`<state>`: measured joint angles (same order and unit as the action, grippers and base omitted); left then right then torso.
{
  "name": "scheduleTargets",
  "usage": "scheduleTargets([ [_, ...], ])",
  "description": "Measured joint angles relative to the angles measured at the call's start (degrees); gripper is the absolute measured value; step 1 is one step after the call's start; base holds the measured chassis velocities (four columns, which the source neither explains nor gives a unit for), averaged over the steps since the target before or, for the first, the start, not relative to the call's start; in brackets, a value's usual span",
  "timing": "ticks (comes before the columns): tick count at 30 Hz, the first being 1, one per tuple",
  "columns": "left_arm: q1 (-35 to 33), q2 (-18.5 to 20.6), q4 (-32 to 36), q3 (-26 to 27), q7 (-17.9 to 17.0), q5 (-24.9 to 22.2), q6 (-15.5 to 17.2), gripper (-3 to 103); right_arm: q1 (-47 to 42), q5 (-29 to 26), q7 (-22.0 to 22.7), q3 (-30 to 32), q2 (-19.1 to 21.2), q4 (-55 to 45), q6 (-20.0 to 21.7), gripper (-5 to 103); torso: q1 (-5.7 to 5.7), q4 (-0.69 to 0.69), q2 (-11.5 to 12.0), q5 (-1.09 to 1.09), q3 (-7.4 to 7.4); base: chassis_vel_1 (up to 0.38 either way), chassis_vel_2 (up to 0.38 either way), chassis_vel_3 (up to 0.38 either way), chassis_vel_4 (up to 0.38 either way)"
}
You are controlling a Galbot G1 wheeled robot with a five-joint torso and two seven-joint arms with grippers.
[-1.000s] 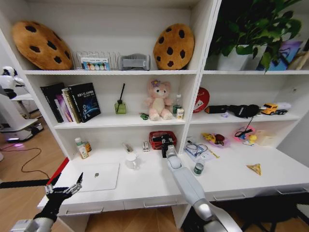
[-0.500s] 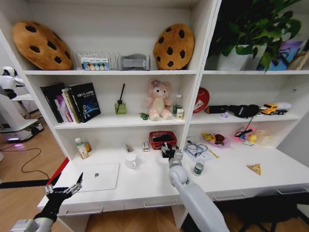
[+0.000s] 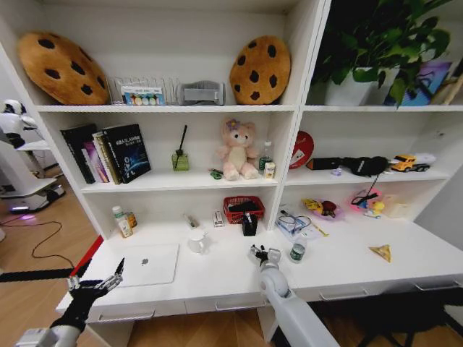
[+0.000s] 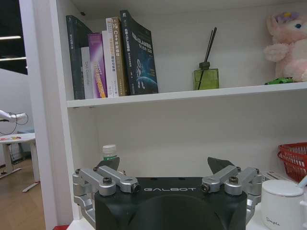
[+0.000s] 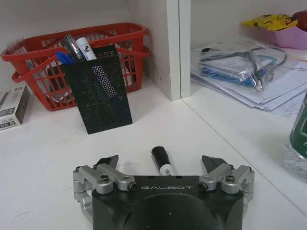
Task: Organize the objects on the table.
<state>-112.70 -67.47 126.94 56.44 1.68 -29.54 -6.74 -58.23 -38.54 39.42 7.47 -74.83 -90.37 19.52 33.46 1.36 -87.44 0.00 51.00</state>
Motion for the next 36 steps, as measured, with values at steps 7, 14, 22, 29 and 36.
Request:
scheduleTargets([
  [7, 0.0, 0.0, 0.0, 0.0, 0.0, 0.0, 0.0, 100, 0.56, -1.68, 0.81, -0.32, -0.05, 0.61, 0.27, 75, 0.0, 0.01, -0.01, -0.03, -0.01, 0.0, 0.0, 0.0, 0.0],
  [14, 0.0, 0.0, 0.0, 0.0, 0.0, 0.0, 0.0, 100, -0.36, -2.43, 1.26, -0.12, 0.26, -0.02, 0.26, 48, -0.01, 0.01, -0.01, -0.03, -0.01, 0.0, 0.0, 0.0, 0.0],
  [22, 0.0, 0.0, 0.0, 0.0, 0.0, 0.0, 0.0, 100, -0.51, -3.6, 1.27, -0.28, 0.46, -0.54, 1.57, 21, -0.01, 0.01, -0.01, -0.01, 0.0, 0.0, 0.0, 0.0, 0.0],
  [29, 0.0, 0.0, 0.0, 0.0, 0.0, 0.0, 0.0, 100, -0.04, -0.43, -6.36, -1.01, 0.5, -1.79, -1.64, 12, 0.02, 0.0, 0.04, 0.09, 0.05, 0.0, 0.0, 0.0, 0.0],
  [36, 0.0, 0.0, 0.0, 0.0, -0.01, 0.0, 0.0, 100, 7.57, 8.69, -17.36, -1.1, 0.14, -1.38, -11.95, 12, 0.02, 0.0, 0.02, 0.0, 0.01, 0.0, 0.0, 0.0, 0.0],
])
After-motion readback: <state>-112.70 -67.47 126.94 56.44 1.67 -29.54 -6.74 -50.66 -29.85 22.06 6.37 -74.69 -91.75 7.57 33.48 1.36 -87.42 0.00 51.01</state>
